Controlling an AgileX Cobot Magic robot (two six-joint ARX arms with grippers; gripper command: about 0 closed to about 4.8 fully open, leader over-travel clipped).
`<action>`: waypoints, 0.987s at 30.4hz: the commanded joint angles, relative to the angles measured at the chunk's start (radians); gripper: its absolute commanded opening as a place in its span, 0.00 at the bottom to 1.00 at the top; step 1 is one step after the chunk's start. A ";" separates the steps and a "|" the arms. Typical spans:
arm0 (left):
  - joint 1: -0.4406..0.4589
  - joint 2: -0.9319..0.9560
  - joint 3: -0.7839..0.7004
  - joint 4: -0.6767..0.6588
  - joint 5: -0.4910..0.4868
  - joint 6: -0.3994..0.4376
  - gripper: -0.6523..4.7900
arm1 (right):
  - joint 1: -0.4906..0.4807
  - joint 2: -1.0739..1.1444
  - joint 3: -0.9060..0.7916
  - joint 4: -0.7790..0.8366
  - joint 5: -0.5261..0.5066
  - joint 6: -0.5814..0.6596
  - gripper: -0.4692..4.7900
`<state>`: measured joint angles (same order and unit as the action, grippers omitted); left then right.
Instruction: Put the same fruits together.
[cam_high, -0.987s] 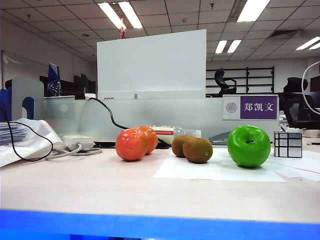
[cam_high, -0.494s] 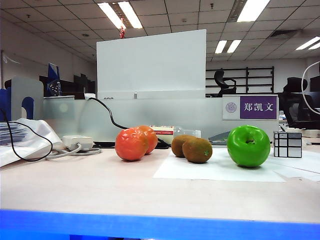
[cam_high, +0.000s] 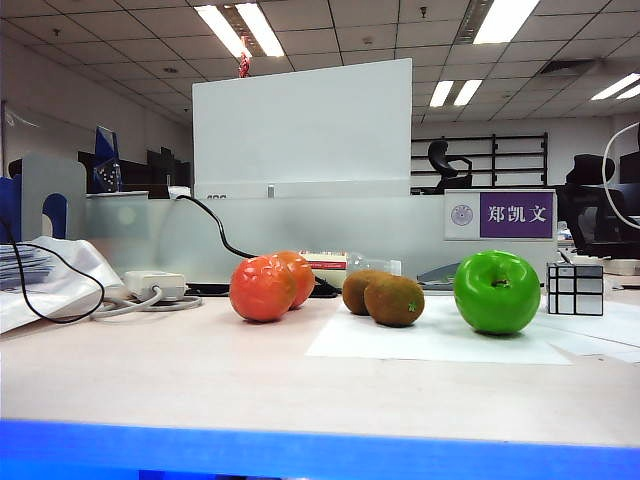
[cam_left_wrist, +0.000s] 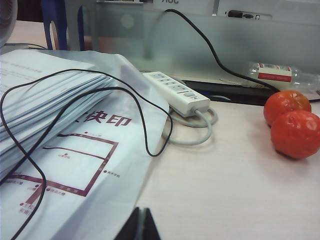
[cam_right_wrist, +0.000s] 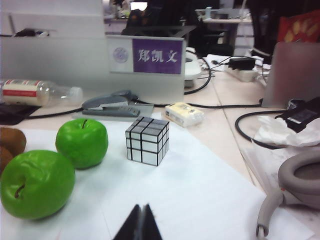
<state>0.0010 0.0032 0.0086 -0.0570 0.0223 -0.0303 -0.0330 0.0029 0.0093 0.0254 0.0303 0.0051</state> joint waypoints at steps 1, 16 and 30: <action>0.000 -0.001 0.001 0.010 0.000 0.004 0.13 | -0.004 -0.002 -0.005 0.023 -0.002 -0.005 0.07; 0.000 -0.001 0.001 0.010 0.000 0.004 0.13 | -0.003 -0.002 -0.005 -0.034 -0.003 0.002 0.07; 0.000 -0.001 0.001 0.010 0.000 0.004 0.13 | -0.002 -0.002 -0.005 -0.045 -0.008 0.001 0.07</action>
<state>0.0010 0.0032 0.0086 -0.0570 0.0223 -0.0299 -0.0349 0.0029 0.0093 -0.0280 0.0238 0.0059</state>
